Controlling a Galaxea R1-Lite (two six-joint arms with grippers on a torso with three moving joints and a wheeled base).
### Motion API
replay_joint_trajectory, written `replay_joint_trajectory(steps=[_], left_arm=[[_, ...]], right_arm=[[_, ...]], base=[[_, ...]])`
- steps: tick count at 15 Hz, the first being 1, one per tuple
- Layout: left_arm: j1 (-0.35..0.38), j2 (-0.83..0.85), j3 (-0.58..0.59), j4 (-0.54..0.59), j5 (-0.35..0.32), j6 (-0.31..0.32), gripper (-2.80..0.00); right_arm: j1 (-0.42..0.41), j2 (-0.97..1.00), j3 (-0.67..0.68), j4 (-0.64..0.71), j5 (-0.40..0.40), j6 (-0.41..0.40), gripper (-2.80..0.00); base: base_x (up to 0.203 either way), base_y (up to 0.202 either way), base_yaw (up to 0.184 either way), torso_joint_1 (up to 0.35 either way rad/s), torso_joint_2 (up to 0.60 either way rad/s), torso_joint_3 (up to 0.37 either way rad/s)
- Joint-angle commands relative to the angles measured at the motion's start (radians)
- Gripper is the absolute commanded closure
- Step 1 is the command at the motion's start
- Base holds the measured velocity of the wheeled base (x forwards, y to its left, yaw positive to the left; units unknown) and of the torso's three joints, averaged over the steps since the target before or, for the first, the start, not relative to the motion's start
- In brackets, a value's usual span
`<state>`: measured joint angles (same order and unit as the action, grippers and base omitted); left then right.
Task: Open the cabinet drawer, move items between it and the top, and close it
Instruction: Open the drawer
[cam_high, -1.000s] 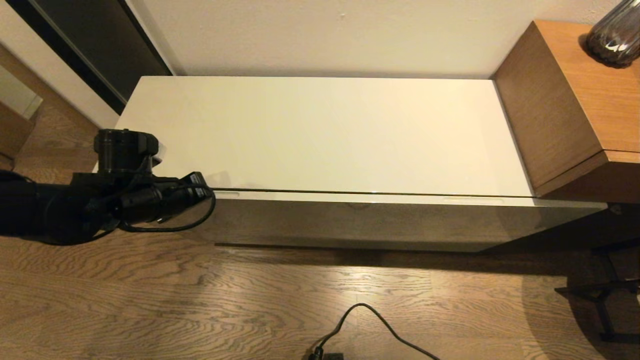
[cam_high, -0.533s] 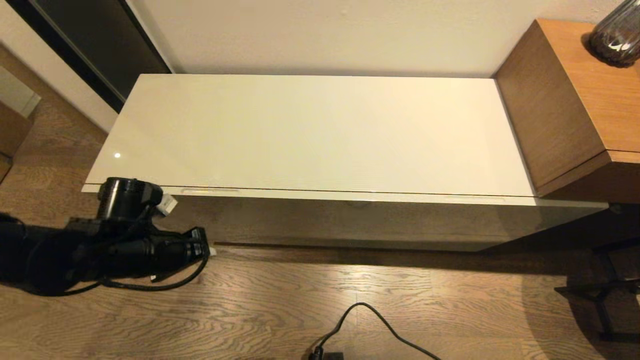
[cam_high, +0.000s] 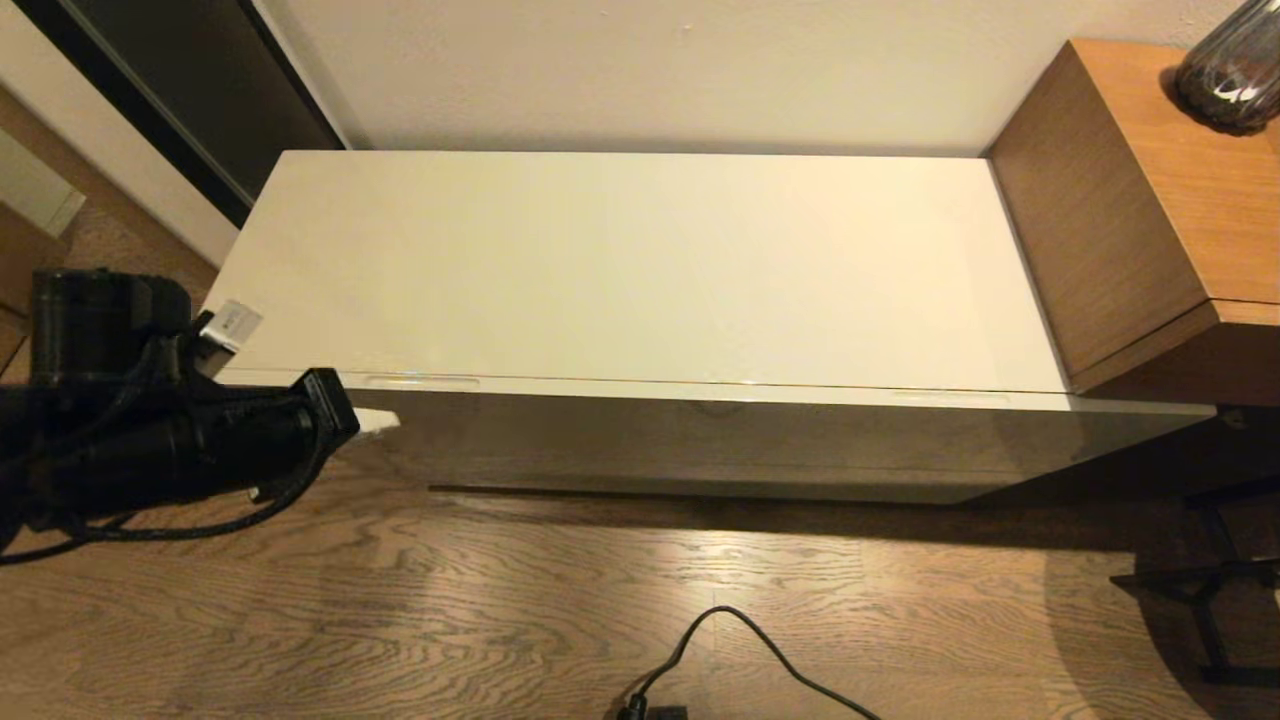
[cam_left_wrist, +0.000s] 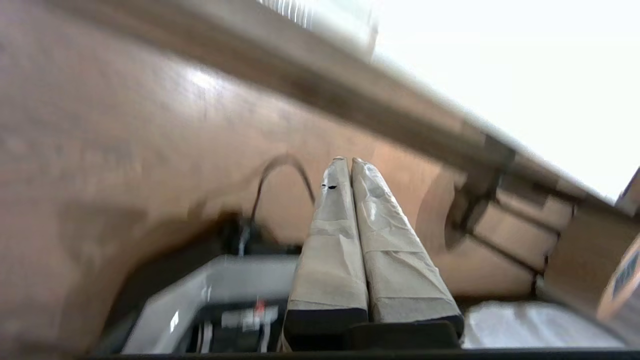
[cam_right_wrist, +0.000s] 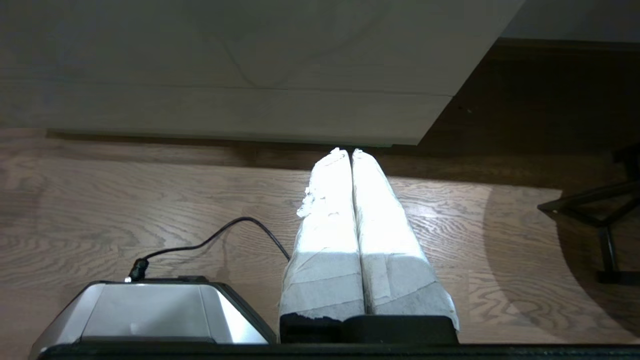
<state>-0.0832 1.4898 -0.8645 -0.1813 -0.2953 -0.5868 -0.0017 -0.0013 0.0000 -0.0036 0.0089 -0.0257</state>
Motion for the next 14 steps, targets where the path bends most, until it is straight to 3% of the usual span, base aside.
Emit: replay_joint_trajectory(steps=[1, 6, 8, 14], left_arm=[[0.002, 0.069, -0.071, -0.001, 0.028, -0.001, 0.00], [0.002, 0.243, -0.226, 0.031, 0.137, 0.031, 0.00], [0.000, 0.292, -0.265, 0.033, 0.215, 0.058, 0.00], [0.000, 0.327, -0.338, 0.036, 0.231, 0.062, 0.00]], right_arm=[[0.000, 0.001, 0.000, -0.001, 0.000, 0.000, 0.00], [0.000, 0.001, 0.001, -0.001, 0.000, 0.000, 0.00], [0.000, 0.002, 0.000, -0.001, 0.000, 0.000, 0.00], [0.000, 0.001, 0.000, -0.001, 0.000, 0.000, 0.00]], base=[[0.000, 0.000, 0.000, 0.000, 0.00, 0.000], [0.000, 0.000, 0.000, 0.000, 0.00, 0.000], [0.000, 0.000, 0.000, 0.000, 0.00, 0.000], [0.000, 0.000, 0.000, 0.000, 0.00, 0.000]])
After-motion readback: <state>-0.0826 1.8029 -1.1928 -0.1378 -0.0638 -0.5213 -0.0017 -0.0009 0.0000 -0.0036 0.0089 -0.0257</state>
